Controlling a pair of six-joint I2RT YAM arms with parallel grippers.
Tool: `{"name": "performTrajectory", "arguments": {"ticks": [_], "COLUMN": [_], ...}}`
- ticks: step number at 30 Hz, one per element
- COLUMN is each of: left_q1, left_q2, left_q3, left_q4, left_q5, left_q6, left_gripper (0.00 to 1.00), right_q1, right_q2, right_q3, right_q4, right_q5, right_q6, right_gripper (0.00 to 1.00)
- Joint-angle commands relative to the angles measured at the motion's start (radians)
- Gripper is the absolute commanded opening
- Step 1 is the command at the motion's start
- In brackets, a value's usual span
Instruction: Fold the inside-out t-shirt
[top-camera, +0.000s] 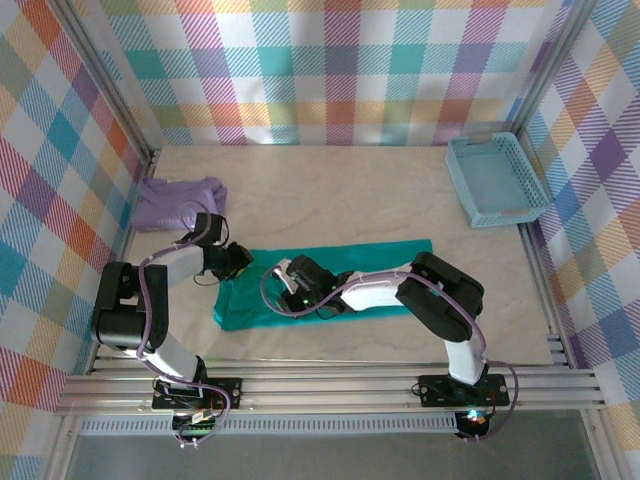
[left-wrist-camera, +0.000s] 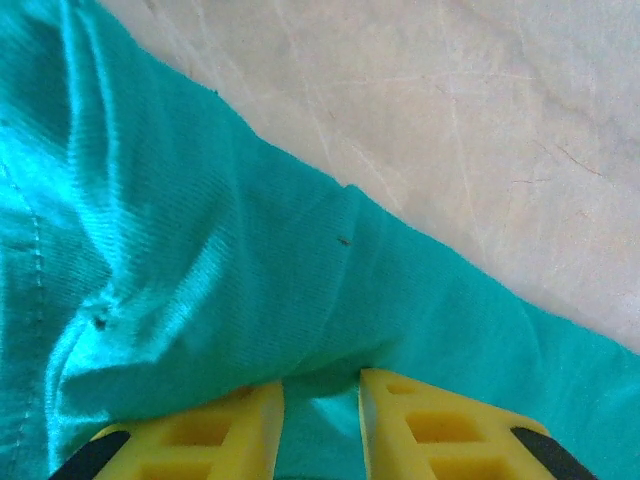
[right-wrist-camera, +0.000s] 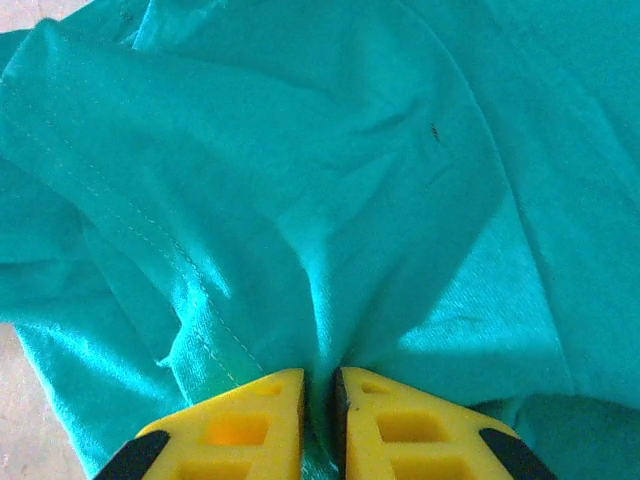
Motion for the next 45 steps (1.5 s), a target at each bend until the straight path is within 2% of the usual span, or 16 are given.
{"name": "performTrajectory", "arguments": {"ticks": [1, 6, 9, 14, 17, 19, 20, 27, 30, 35, 45], "left_q1": [-0.003, -0.003, -0.003, 0.004, 0.01, 0.013, 0.014, 0.006, -0.006, -0.063, -0.157], "left_q2": [-0.008, -0.071, -0.147, -0.289, -0.357, -0.368, -0.361, -0.221, -0.175, -0.191, -0.236], "left_q3": [-0.02, 0.014, 0.002, -0.061, -0.11, -0.131, -0.131, -0.108, -0.115, -0.162, -0.197], "left_q4": [-0.029, -0.114, -0.145, -0.207, -0.225, -0.225, -0.228, -0.227, -0.219, -0.135, -0.112], "left_q5": [-0.094, -0.159, -0.215, -0.309, -0.32, -0.306, -0.299, -0.141, -0.107, 0.02, 0.014], "left_q6": [0.045, 0.079, 0.085, 0.08, 0.084, 0.098, 0.104, 0.135, 0.144, 0.135, 0.157], "left_gripper": [0.3, 0.38, 0.43, 0.69, 0.83, 0.96, 0.99, 1.0, 1.0, 0.93, 0.74], "right_q1": [0.018, 0.017, 0.015, 0.016, 0.014, 0.012, 0.011, 0.006, 0.005, 0.0, 0.001], "right_q2": [-0.025, -0.091, -0.128, -0.185, -0.211, -0.217, -0.219, -0.228, -0.243, -0.257, -0.253], "right_q3": [-0.064, -0.066, -0.039, -0.031, -0.034, -0.034, -0.035, -0.045, -0.062, -0.078, -0.086], "right_q4": [-0.081, -0.123, -0.134, -0.119, -0.121, -0.128, -0.132, -0.15, -0.145, -0.15, -0.151], "right_q5": [-0.048, -0.009, 0.001, 0.008, 0.015, 0.022, 0.025, 0.034, 0.045, 0.053, 0.063], "right_q6": [0.032, -0.006, -0.018, -0.002, -0.003, -0.007, -0.008, -0.002, 0.007, 0.018, 0.025], "right_gripper": [0.18, 0.19, 0.28, 0.5, 0.56, 0.57, 0.58, 0.6, 0.6, 0.6, 0.6]}}
